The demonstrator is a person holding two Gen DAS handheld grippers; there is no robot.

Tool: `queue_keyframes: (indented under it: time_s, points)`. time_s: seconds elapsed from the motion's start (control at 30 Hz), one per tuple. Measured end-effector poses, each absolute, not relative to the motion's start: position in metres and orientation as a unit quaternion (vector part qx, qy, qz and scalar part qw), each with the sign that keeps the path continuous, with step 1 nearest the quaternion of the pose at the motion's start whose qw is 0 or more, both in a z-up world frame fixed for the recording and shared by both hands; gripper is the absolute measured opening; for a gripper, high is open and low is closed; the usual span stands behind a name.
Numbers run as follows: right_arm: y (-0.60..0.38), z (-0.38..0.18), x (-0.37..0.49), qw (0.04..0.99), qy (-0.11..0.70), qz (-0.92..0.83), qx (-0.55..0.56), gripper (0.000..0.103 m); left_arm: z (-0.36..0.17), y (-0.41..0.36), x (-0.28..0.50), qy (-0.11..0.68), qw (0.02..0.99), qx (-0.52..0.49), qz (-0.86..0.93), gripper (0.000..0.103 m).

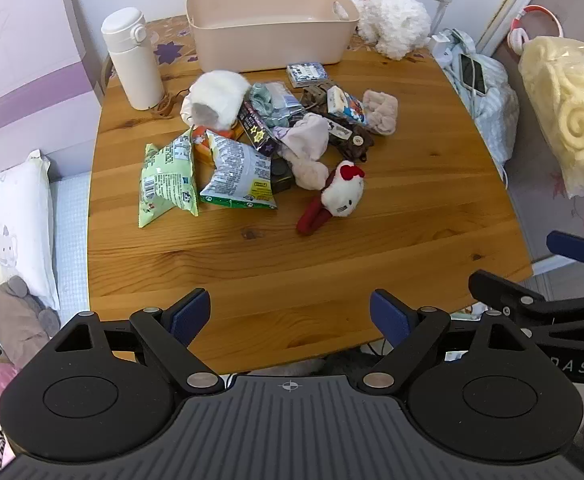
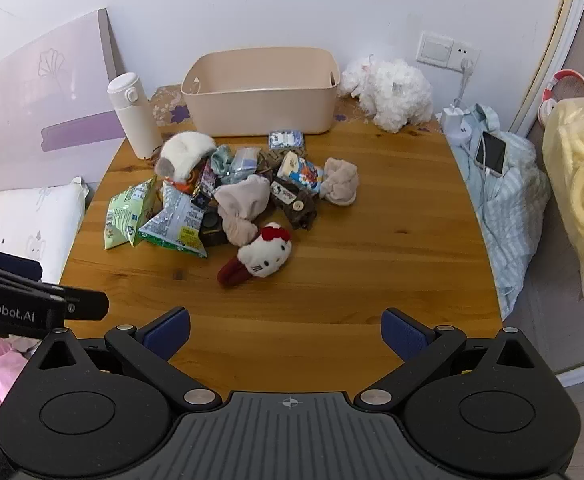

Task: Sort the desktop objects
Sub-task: 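Move both tools toward the pile of items on the table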

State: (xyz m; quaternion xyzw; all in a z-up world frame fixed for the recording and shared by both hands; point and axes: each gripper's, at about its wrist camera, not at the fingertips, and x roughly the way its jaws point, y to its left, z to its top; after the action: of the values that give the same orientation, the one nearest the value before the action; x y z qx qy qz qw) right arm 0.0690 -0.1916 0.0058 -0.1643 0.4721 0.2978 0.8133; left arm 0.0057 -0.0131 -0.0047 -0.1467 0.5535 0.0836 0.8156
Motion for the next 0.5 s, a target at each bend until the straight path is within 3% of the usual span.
queue_keyframes:
  time_s: [0.5]
  points:
    - [-0.173,-0.011,0.120,0.776,0.478,0.357,-0.208,0.103,-0.015,-0.023,0.052,0.540,0.806,-0.170,0.172,0.088]
